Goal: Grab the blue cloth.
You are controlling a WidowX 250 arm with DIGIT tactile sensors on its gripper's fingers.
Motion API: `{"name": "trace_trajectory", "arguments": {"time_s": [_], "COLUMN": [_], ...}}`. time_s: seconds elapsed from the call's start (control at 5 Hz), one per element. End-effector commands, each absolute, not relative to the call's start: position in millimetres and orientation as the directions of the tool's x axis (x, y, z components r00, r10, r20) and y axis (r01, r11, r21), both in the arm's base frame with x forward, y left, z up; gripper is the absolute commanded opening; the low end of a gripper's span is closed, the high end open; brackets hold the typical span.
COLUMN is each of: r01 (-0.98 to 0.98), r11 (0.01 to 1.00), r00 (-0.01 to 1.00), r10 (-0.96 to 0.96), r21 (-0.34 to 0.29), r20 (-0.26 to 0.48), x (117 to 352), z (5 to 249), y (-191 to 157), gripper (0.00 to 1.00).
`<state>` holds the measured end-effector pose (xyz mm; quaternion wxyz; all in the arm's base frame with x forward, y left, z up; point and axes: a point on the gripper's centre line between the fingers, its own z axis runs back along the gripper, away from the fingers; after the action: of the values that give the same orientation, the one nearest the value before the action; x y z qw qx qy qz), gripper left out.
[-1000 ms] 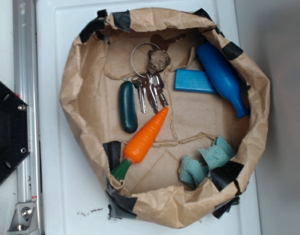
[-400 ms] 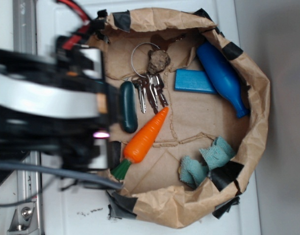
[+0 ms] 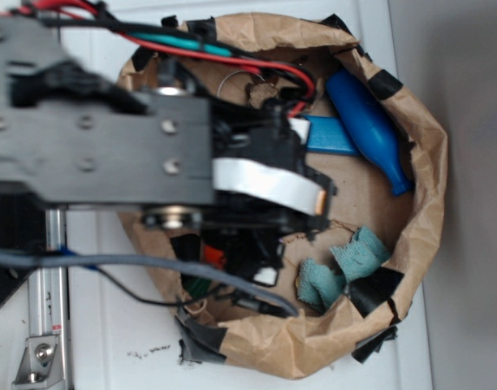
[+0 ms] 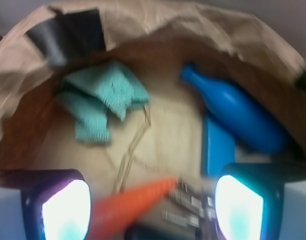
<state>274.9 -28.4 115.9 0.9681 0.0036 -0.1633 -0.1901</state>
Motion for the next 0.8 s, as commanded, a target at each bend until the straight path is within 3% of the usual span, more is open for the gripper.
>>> {"name": "trace_trajectory", "arguments": {"time_s": [0.0, 0.4, 0.6], "r01": [0.507, 0.562, 0.562], "r11": [0.860, 0.824, 0.826], "r00": [0.771, 0.770, 0.783], "r10": [-0.487, -0.552, -0.547], "r21": [0.068, 0.072, 0.042], "r20": [0.411, 0.320, 0.297], "x": [300.4, 304.6, 311.2], "z": [104.0, 72.0, 48.4], "y": [-48.7, -103.2, -113.7], "gripper": [1.00, 1.00, 1.00]}}
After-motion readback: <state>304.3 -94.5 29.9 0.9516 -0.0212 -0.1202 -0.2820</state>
